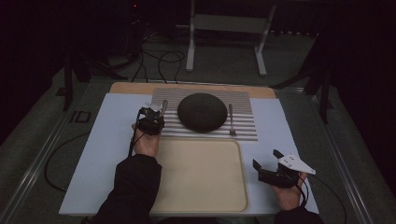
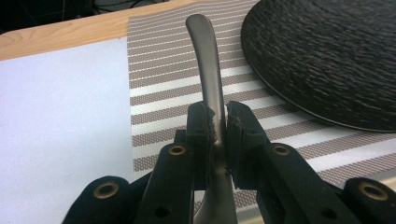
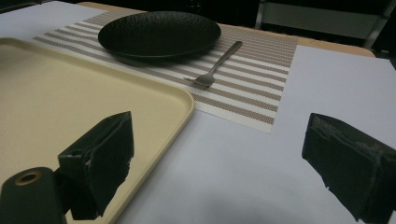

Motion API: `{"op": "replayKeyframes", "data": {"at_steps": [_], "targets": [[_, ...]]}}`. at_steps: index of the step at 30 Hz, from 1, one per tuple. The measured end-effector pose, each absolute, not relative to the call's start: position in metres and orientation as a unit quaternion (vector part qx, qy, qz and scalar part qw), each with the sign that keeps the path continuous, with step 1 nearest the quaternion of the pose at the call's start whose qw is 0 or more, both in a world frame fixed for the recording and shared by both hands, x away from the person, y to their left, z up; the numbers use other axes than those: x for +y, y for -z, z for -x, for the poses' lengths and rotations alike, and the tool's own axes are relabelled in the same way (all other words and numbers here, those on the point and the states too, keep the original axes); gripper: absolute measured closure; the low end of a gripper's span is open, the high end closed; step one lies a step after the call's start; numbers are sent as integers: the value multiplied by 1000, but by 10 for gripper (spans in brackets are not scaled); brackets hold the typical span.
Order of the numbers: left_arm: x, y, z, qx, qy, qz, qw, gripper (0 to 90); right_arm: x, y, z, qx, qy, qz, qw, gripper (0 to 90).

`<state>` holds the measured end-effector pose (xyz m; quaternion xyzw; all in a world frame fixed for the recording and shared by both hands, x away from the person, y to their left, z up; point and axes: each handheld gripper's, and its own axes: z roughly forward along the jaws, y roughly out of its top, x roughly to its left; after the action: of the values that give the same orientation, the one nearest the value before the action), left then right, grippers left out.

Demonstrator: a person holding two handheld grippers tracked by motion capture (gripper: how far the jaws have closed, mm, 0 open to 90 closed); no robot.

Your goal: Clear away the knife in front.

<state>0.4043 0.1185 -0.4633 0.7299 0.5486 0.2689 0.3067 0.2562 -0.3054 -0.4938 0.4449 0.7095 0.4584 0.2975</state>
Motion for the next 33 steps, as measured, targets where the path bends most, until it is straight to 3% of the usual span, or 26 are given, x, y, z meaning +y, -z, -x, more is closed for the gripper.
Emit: {"op": "replayKeyframes", "data": {"at_steps": [33], "targets": [[130,473,-360,563,-248,-721,319,811,-305,494,-257,712,-457,-443,297,91]]}}
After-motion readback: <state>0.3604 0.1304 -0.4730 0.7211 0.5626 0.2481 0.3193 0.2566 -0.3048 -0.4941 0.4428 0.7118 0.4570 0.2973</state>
